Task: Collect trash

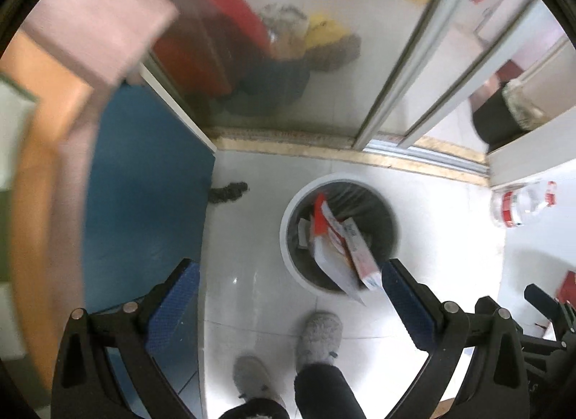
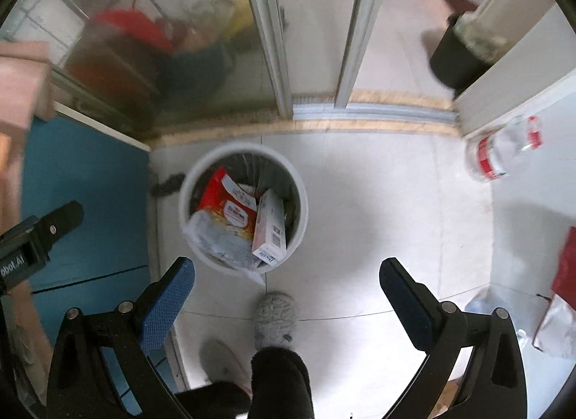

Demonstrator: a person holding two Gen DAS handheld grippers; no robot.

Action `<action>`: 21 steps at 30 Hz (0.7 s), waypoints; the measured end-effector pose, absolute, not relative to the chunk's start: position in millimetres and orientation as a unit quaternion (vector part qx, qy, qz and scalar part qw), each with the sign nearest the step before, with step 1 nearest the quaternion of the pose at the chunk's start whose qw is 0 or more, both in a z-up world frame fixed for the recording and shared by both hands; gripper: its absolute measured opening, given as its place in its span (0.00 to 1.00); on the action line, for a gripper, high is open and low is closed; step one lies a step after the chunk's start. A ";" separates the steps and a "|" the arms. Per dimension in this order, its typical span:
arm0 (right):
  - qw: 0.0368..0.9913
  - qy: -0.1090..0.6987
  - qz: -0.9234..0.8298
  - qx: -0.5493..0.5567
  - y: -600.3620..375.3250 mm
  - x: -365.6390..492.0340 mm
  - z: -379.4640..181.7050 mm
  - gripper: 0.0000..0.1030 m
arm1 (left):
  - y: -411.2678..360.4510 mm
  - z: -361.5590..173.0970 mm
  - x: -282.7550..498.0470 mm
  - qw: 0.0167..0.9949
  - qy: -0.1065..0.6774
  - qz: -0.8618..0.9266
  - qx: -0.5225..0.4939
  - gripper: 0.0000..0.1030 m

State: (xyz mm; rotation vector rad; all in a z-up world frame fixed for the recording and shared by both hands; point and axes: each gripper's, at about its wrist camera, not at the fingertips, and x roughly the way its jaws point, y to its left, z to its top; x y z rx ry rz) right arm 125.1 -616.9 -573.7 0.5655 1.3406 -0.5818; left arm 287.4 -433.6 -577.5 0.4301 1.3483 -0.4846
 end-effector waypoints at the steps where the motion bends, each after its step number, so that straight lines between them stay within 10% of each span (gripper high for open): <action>1: 0.713 0.598 -0.266 0.251 -613.3 121.0 -562.6 1.00 | -427.9 -552.6 279.4 0.739 0.606 -0.225 0.192 1.00; 21: 0.816 0.446 -0.275 0.242 -431.1 -39.5 -167.9 1.00 | -280.7 -223.7 146.9 0.776 0.510 -0.349 0.127 1.00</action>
